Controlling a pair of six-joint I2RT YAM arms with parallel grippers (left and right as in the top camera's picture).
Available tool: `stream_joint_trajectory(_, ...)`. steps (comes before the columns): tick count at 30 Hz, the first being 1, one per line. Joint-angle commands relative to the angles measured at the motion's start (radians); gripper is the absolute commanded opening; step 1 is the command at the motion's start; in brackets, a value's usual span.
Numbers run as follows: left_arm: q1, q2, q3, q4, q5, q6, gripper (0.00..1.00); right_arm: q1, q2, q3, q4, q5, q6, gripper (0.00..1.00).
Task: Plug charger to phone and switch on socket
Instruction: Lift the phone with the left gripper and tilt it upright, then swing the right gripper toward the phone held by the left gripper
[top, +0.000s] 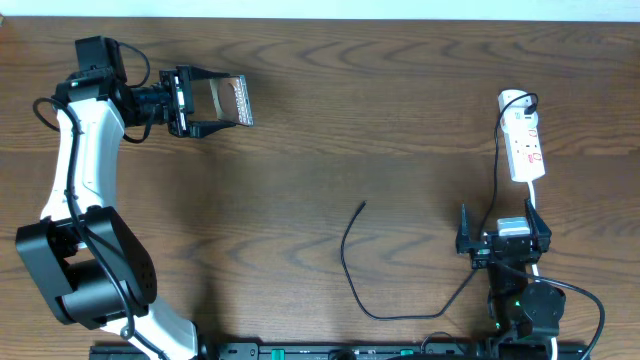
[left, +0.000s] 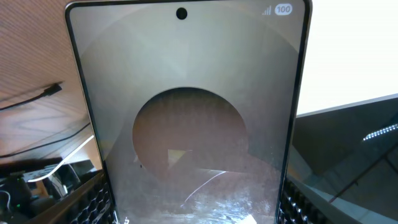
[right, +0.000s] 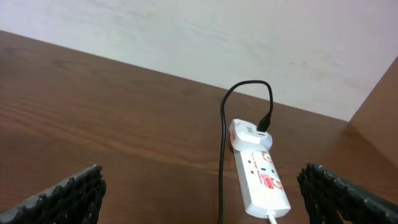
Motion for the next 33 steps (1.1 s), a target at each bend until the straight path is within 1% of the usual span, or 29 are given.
stream_joint_trajectory(1,0.002,-0.032,0.008,0.001,0.058,-0.003,0.07,0.015,-0.006,0.0,-0.005,0.003,-0.008,0.99)
stream_joint_trajectory(12,0.002,-0.032,0.008,0.001,0.058,0.023,0.07,0.015,-0.006,0.0,-0.005,0.005,-0.011,0.99)
stream_joint_trajectory(16,0.002,-0.032,0.008,0.001,0.058,0.026,0.07,0.015,-0.006,0.0,-0.004,0.007,-0.067,0.99)
stream_joint_trajectory(31,0.002,-0.032,0.008,0.0,0.058,0.071,0.07,0.014,-0.006,0.0,0.023,-0.002,-0.068,0.99)
stream_joint_trajectory(33,0.002,-0.032,0.008,0.0,0.058,0.071,0.07,0.015,-0.006,0.0,0.035,-0.035,-0.04,0.99)
